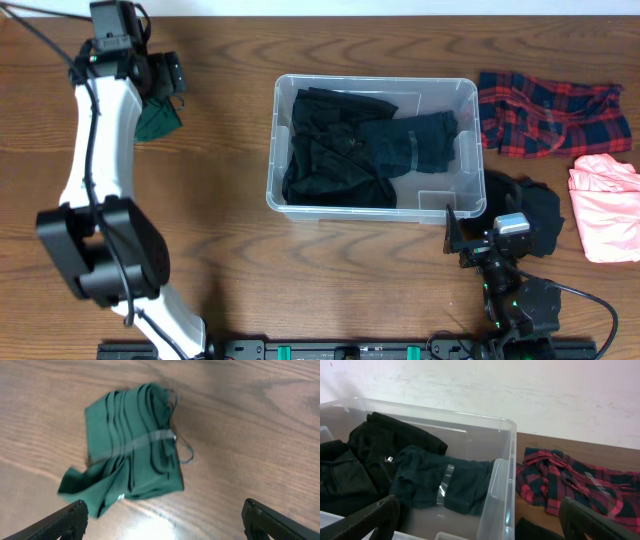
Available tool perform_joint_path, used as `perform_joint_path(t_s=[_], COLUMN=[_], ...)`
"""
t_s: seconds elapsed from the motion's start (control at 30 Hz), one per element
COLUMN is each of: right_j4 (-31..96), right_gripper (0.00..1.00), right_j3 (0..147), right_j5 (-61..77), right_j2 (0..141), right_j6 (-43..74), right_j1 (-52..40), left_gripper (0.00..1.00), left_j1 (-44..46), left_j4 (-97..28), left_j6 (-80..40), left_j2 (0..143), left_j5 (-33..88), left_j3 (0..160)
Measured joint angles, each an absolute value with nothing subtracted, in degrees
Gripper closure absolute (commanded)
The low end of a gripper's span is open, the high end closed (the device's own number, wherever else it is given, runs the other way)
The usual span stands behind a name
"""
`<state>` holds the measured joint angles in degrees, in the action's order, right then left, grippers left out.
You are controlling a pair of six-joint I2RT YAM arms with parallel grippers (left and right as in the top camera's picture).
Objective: Pack container
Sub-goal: 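Lower the left gripper onto the green folded shirt and grasp it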
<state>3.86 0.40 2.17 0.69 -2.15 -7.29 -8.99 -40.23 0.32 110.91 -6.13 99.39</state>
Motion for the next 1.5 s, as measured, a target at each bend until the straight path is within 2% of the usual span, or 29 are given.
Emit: perform_joint_path(t_s=[0.33,0.7,1.2,1.27,1.37,1.43,1.5], right_j4=[3.9,3.9,3.9,3.9,3.9,3.9,3.9], right_gripper=[0.01,0.01,0.01,0.01,0.01,0.01,0.01], right_j3=[0.4,0.4,0.4,0.4,0.4,0.4,0.4], right_j5=[2.2,2.2,2.2,2.2,2.2,2.2,2.2], right_j2=[0.7,0.7,0.7,0.7,0.7,0.7,0.7], right_j6=[-2.2,-2.2,-2.2,-2.2,-2.2,-2.2,-2.2], right_j1=[-7.3,-7.3,-7.3,-7.3,-7.3,-7.3,-7.3], left_gripper=[0.02,0.02,0.01,0.09,0.36,0.61,0.76], left_j1=[-11.4,-13.8,-13.3,-13.2,-13.3,-13.3,-13.3], left_j4=[-35.5,-29.0,-29.3,-29.5,-30.1,-30.7,-31.3], left_j6=[1.4,1.5,1.7,1.7,1.6,1.9,1.8], left_j2=[120.7,124.4,131.9,131.9,131.9,131.9,131.8], left_j5=[-5.9,-5.9,-6.8,-7.1,-8.0,-8.2,-8.4], left_j3=[100.7,100.7,100.7,100.7,100.7,100.9,101.2])
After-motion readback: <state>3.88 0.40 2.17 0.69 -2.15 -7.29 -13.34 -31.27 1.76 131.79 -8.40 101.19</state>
